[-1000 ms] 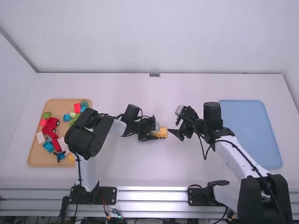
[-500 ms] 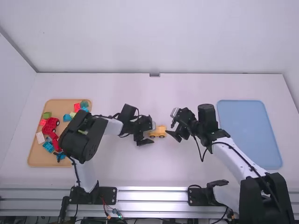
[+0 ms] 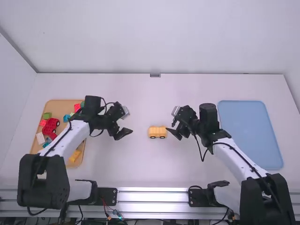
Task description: Assemble lego blocks to make yellow taxi
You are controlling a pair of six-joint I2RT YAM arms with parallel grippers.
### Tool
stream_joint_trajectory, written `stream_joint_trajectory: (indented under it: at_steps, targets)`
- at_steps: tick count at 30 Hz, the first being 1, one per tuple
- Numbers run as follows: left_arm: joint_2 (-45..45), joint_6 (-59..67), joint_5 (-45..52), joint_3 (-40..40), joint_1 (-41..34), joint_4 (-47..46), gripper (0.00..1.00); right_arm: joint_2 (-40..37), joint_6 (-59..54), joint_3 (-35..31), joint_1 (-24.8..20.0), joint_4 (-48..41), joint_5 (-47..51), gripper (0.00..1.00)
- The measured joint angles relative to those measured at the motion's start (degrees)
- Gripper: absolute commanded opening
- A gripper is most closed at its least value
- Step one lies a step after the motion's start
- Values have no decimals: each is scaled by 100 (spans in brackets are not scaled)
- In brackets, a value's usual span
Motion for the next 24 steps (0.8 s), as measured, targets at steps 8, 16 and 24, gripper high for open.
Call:
stream_joint_trajectory:
  at_steps: [8,16,24]
  targets:
    - [-675,-4113,-2131,0,966,-350,99,0,7,0,232,271,-2,99]
    - [-675,-10330,-4072,0,1364,-2085,99,2,7,0,282,229,0,99]
    - [-675,-15173,-4865,0,1368,-2741,99,0,26,0,295,234,-2,98]
